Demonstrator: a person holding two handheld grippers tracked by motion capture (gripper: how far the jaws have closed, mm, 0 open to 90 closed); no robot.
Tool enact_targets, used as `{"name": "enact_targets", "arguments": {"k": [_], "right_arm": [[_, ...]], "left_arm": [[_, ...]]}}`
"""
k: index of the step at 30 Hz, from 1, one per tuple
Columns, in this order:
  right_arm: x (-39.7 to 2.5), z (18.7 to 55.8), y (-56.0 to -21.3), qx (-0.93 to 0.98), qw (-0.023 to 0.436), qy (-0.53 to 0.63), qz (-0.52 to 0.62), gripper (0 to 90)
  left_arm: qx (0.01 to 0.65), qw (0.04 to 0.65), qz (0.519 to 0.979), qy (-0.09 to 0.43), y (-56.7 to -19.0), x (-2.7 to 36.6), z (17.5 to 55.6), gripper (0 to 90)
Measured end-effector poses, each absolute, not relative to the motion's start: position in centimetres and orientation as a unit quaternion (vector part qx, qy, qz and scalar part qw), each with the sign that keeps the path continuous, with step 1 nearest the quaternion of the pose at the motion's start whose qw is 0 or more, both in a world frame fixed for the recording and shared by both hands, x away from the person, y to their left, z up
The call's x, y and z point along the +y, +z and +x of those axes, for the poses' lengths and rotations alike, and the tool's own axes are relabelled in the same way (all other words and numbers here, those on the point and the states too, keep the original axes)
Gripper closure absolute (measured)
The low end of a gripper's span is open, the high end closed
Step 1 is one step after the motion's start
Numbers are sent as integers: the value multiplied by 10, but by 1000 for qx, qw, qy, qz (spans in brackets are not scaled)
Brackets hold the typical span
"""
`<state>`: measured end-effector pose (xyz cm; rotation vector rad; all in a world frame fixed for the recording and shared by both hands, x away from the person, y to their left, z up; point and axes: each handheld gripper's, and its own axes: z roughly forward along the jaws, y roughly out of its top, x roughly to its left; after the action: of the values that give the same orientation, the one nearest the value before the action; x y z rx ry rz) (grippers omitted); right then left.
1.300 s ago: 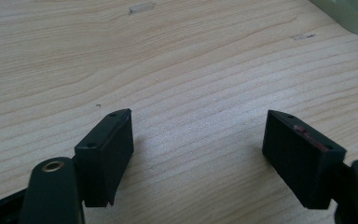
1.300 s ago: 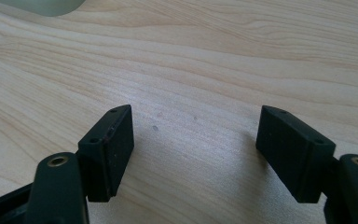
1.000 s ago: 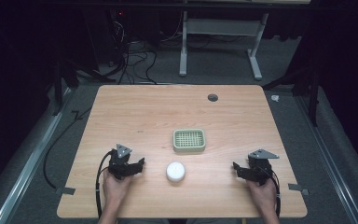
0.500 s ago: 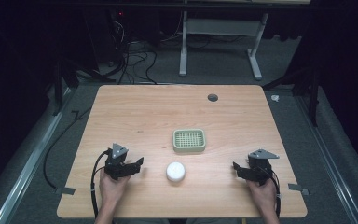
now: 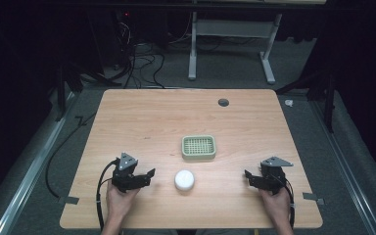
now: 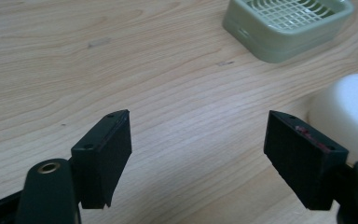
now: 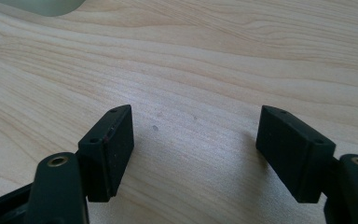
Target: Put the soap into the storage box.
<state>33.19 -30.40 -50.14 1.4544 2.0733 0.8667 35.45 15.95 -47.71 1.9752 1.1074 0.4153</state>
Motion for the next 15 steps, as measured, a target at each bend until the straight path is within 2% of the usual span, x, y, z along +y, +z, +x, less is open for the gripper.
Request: {"name": "enact_targets", "arguments": {"k": [15], "right_arm": [[-304, 332, -501, 754, 230, 315, 529, 283]], "left_arm": [[401, 415, 803, 147, -472, 135, 343, 223]]}}
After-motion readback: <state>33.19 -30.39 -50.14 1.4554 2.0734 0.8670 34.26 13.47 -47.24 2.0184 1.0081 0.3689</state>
